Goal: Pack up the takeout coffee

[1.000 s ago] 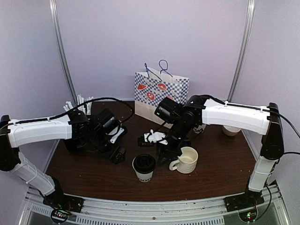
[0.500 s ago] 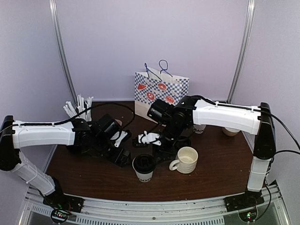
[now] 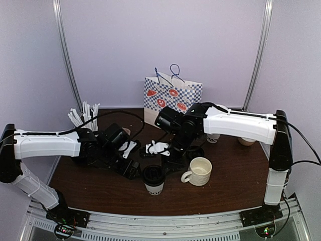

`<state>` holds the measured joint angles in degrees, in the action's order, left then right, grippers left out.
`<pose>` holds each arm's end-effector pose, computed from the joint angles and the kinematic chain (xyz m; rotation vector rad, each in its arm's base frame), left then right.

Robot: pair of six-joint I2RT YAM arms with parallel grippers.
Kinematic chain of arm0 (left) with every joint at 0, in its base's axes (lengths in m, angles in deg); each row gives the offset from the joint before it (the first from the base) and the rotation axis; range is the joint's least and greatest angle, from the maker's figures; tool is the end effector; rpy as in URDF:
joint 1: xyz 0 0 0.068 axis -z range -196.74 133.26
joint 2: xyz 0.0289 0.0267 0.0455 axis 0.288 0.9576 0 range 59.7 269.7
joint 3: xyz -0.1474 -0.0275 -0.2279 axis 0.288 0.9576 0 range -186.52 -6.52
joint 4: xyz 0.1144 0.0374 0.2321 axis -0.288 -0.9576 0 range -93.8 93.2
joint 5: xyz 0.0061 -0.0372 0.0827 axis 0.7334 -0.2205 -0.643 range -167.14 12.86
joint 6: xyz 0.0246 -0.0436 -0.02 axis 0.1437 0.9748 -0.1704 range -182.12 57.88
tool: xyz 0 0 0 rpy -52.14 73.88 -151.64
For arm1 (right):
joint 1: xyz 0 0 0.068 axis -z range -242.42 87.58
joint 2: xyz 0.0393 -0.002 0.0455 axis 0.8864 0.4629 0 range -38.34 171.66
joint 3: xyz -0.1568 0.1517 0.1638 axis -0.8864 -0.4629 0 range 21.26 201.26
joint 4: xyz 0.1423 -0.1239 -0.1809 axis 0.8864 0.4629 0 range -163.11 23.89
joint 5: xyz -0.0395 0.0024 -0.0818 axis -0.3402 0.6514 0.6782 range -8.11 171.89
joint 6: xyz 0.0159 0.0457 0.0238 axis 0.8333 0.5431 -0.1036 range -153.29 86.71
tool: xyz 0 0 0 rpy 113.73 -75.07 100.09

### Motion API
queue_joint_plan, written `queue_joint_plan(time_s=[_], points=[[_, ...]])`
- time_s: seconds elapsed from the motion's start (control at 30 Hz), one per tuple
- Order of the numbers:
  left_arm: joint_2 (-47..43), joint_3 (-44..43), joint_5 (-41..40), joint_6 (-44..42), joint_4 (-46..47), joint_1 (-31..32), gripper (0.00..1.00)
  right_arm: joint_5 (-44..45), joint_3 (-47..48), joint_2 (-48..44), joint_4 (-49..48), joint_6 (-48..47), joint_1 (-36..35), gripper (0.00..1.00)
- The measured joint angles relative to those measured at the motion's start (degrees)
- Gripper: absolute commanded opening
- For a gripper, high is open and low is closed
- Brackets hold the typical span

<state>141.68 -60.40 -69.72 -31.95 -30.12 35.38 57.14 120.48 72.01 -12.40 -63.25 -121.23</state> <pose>0.1682 -0.2237 0.2165 0.5759 2.7274 -0.6034 0.1927 0.3472 0.2716 -2.0697 1.9716 0.7207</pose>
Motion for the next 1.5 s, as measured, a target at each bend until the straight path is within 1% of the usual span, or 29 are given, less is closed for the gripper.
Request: queue_joint_plan(time_s=[0.13, 0.23, 0.3, 0.4, 0.5, 0.53, 0.57, 0.67, 0.73, 0.87, 0.97, 1.07, 1.27, 1.5], points=[[-0.02, -0.94, -3.93, 0.0, -4.81, 0.0, 0.88, 0.15, 0.0, -0.02, 0.44, -0.13, 0.0, 0.47], [-0.94, -2.75, -7.34, -0.07, -8.81, -0.02, 0.87, 0.17, -0.48, -0.57, 0.74, -0.35, 0.15, 0.48], [-2.56, -3.91, -7.85, -0.28, -9.99, -0.07, 0.85, 0.04, -1.81, -2.08, 0.85, -0.28, 0.66, 0.46], [-6.34, -4.63, -6.23, 0.0, -9.38, -0.07, 0.8, -1.29, -3.69, -5.11, 0.76, 1.18, 2.47, 0.41], [-8.87, -4.63, -3.48, 1.81, -7.28, -0.07, 0.72, -5.38, -5.29, -8.02, -1.38, 5.4, 6.8, 0.34], [-9.11, -4.63, -2.62, 2.69, -6.56, -0.07, 0.7, -8.48, -5.9, -8.74, -3.28, 8.57, 9.73, 0.31], [-9.18, -4.63, -1.88, 3.67, -5.9, -0.07, 0.69, -9.01, -5.99, -8.76, -3.61, 9.31, 10.19, 0.29], [-9.14, -4.04, 0.09, 7.08, -3.61, -0.07, 0.63, -15.13, -6.47, -7.39, -5.92, 14.25, 14.62, 0.26], [-9.38, -2.4, 1.2, 9.79, -1.09, -0.09, 0.56, -19.02, -6.58, -5.2, -7.02, 16.9, 15.69, 0.26], [-10.36, 2.97, 3.52, 15.32, 4.2, -0.87, 0.48, -25.7, -8.59, -0.96, -9.44, 21.62, 15.3, 0.24], [-10.69, 7.26, 6.12, 18.95, 8.94, -1.81, 0.47, -28.7, -9.35, 1.14, -9.99, 23.65, 14.95, 0.25], [-10.27, 9.31, 8.41, 21.38, 12.35, -2.03, 0.47, -30.58, -10.16, 1.55, -10.8, 24.61, 14.8, 0.27], [-9.88, 9.68, 10.97, 23.43, 16.76, -2.1, 0.47, -32.94, -11.34, 1.55, -11.39, 25.27, 14.8, 0.27], [-8.59, 10.08, 11.93, 24.0, 17.84, -2.16, 0.44, -33.79, -11.85, 2.6, -11.41, 25.27, 14.21, 0.27]])
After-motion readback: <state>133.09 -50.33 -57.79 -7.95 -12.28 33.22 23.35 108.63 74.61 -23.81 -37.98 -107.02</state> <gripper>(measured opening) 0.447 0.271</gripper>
